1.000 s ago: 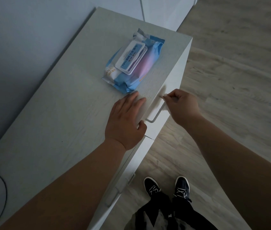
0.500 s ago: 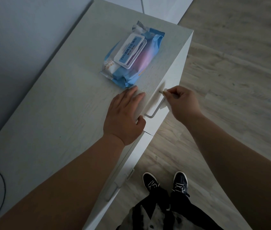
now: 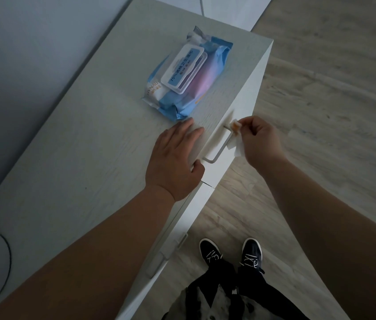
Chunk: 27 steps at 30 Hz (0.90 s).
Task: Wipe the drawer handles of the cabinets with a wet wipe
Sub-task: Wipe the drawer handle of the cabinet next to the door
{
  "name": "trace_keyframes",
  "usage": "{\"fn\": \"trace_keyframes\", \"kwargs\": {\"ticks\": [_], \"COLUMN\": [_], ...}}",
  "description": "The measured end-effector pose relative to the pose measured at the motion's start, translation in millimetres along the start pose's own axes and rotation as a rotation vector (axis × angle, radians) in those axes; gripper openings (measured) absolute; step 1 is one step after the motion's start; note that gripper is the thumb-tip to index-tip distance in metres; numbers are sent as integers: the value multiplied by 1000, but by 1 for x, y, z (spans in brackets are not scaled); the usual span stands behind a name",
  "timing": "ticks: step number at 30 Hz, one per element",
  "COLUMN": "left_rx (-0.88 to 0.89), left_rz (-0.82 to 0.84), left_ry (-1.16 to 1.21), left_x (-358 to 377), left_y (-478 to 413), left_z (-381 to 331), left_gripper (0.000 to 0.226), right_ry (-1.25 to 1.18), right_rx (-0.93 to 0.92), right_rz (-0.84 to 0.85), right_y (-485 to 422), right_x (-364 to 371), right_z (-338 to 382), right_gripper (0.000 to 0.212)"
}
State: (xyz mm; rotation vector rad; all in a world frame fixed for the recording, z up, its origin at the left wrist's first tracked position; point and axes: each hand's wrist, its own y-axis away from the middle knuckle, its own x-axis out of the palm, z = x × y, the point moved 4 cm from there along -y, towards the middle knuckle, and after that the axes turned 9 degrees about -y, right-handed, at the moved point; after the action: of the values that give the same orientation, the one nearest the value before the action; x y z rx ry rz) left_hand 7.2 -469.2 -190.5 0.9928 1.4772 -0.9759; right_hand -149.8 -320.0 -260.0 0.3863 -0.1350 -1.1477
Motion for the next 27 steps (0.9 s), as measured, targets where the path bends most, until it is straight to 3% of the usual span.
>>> {"fn": "trace_keyframes", "kwargs": {"ticks": [4, 9, 19, 27], "left_rx": [-1, -7, 1, 0], "left_rz": [6, 7, 21, 4], "left_ry": [-2, 7, -24, -23], "left_x": [1, 0, 2, 1], "left_y": [1, 1, 0, 0], "left_z": [1, 0, 1, 0], "left_gripper": [71, 71, 72, 72], "right_ry": [-14, -87, 199, 204], "right_rx": [42, 74, -104, -209], "right_rz": [-33, -26, 91, 64], "right_y": [0, 1, 8, -1], "right_x": [-4, -3, 9, 1], "right_z": [0, 4, 7, 14], "right_gripper": [21, 14, 21, 15]}}
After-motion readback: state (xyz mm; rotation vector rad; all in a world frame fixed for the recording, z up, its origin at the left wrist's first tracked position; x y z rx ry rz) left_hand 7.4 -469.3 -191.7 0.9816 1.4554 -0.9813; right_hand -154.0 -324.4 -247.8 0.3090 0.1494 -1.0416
